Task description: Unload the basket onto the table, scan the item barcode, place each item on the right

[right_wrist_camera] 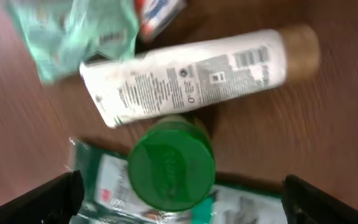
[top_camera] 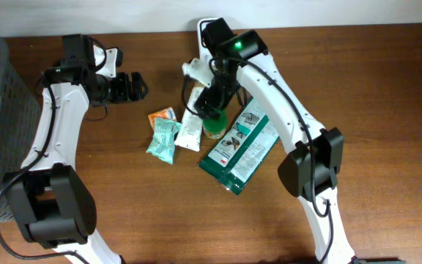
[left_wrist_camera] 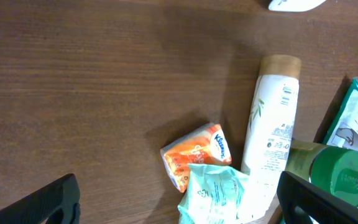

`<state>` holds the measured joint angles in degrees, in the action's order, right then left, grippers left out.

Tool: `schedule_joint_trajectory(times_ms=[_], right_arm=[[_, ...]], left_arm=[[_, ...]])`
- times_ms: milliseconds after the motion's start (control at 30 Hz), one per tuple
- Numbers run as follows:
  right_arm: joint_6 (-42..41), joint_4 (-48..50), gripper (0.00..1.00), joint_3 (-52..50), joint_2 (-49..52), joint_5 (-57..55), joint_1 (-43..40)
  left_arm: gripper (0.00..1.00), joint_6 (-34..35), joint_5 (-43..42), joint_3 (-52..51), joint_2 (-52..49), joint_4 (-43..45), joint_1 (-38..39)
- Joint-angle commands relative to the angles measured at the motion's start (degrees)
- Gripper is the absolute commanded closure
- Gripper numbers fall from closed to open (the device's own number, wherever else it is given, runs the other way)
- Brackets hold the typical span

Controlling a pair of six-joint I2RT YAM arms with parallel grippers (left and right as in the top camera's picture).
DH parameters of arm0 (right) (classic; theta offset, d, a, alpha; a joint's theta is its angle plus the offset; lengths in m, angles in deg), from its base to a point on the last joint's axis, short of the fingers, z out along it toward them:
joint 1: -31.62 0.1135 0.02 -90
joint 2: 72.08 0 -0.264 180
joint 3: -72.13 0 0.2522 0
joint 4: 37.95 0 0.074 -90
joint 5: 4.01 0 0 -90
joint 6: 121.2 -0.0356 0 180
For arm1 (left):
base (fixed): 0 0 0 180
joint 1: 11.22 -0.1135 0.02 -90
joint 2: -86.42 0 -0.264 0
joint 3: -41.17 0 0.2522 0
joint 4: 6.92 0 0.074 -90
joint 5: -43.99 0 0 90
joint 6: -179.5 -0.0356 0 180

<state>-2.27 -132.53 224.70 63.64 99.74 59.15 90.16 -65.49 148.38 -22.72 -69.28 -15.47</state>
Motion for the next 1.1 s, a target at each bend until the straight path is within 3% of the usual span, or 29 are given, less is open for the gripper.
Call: schedule_joint_trajectory(times_ms=[0,133,233,600,833,1067], right_arm=[[-21.22,-0.72,0.07,-0.87,-0.22,1.22,0.09],[-39.74,2.62,0.08,-5.07,-0.22,-7.06,0.76],[-41.99,6.51,0.1,-8.66,-0.22,-10.54,1.73],[-41.83,8.57,0.11,-11.54,-0.22,-9.51,2.58],[-41.2,5.11,0.11,-5.44,-0.35,-9.51,2.8],[-42.25,5.64,0.11,-10.36,-0.24,-9.49,3.96]], left_arm=[[0.01,-0.22,-0.02,1.36,-0.74,-0.04,-0.09],[0.01,-0.22,-0.02,1.36,-0.74,-0.07,-0.15],[0.01,-0.22,-0.02,1.36,-0.74,-0.07,-0.15],[0.01,-0.22,-0.02,1.36,-0.74,-0.07,-0.15],[0.01,-0.22,-0.02,1.36,-0.74,-0.07,-0.15],[0.01,-0.22,-0.02,1.36,-0.74,-0.07,-0.15]])
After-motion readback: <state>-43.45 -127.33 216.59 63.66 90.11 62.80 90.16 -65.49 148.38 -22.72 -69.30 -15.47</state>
